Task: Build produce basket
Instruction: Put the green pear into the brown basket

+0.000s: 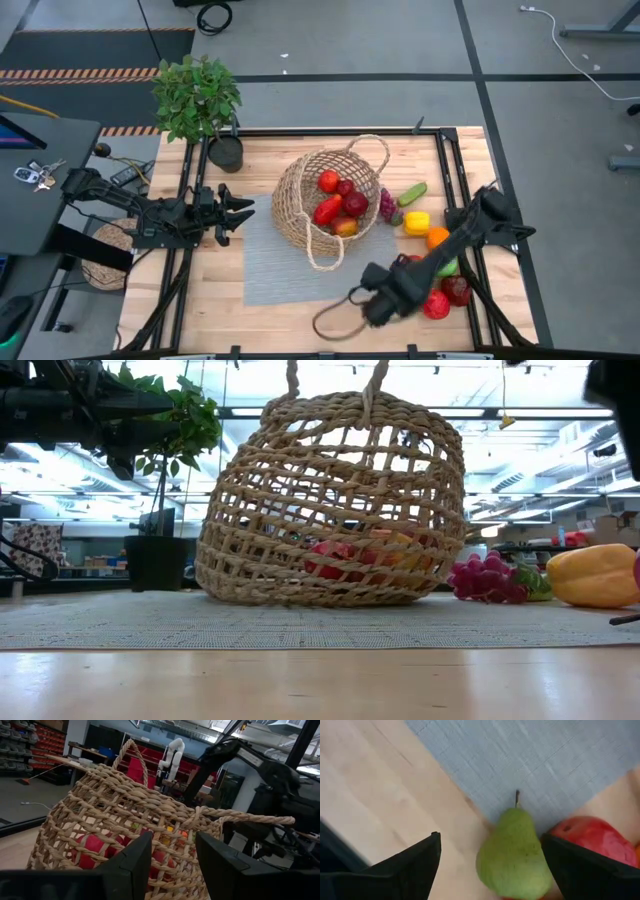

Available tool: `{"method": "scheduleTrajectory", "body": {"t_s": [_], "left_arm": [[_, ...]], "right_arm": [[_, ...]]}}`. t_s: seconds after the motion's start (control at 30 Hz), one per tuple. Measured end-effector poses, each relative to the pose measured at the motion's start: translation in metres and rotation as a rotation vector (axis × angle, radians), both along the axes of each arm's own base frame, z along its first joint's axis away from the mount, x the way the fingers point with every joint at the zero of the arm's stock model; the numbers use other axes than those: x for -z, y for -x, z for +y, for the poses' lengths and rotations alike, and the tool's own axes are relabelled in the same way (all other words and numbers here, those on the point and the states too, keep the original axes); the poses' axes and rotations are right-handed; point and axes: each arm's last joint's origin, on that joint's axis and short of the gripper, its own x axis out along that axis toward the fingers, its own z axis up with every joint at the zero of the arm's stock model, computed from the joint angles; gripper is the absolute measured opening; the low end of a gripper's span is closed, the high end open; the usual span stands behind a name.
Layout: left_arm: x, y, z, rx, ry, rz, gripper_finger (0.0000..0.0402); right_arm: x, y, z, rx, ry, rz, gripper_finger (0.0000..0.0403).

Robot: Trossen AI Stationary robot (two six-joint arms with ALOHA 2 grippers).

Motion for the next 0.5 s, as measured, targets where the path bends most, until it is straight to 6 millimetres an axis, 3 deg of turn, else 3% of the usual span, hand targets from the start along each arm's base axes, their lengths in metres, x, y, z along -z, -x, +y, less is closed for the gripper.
{"method": "scheduleTrajectory", "body": {"t_s": [0.2,0.33,0.5], "left_arm": [[0.0,0.0,0.0,0.0,0.0,0.0,0.016],[0.0,0.0,0.0,0.0,0.0,0.0,0.016],[0.0,0.0,0.0,0.0,0.0,0.0,0.016]], "right_arm": [[0.005,0.031,0.022,0.138,0.185,-0.161,0.0353],[0.016,0.053,0.032,0.227,0.23,-0.217,0.0364],[0.032,0.066,0.036,0.295,0.239,-0.229,0.038]]}}
